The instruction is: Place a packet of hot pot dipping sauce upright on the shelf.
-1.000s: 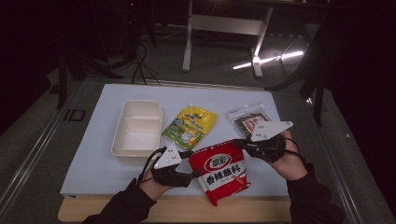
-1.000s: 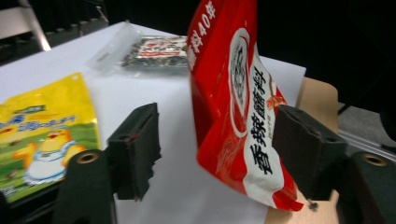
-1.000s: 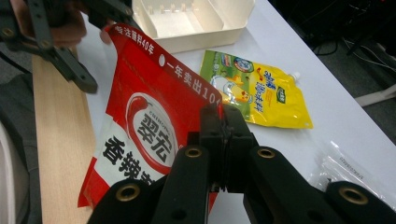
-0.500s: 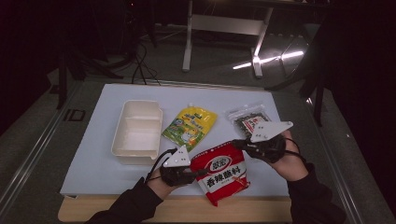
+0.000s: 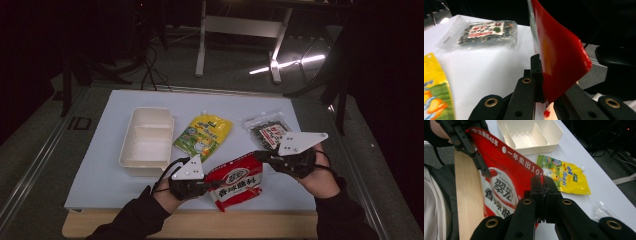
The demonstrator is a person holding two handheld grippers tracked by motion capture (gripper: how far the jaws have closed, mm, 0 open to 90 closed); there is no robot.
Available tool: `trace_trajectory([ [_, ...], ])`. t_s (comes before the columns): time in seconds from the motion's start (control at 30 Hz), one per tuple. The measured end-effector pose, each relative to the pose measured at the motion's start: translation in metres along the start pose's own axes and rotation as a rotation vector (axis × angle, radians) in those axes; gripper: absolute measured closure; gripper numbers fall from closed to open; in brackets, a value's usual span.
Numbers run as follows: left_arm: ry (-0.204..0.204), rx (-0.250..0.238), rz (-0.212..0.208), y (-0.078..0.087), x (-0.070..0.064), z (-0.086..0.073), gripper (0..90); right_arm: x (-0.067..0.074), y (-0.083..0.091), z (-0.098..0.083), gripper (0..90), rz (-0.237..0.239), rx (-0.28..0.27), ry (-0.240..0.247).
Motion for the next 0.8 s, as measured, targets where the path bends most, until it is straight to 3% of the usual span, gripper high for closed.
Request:
trace_trajectory([
  [0.23,-0.018,0.003,-0.01,0.01,0.008,0.01,90.0,-0.002,0.001,0.001,87.4,-0.001,-0.029,-0.005],
  [0.4,-0.031,0.007,-0.018,0.014,0.014,0.015,90.0,-0.005,-0.002,-0.003,76.4,-0.005,-0.07,-0.029],
  [0.57,-0.035,-0.02,-0.047,0.02,0.016,0.02,90.0,-0.005,-0.014,-0.012,64.0,0.032,-0.08,-0.061],
  [0.8,-0.049,-0.045,-0.05,0.026,0.016,0.025,90.0,-0.005,-0.036,-0.02,59.7,0.101,-0.052,-0.07],
])
Point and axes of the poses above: each handheld gripper's, and its own axes: y roughly backward along the jaws, z roughly out of its top, x roughly to its left, the point moved 1 cm from there along -y, roughly forward along the jaws, and after that the axes turned 11 degrees about y, right-handed, at the moved point
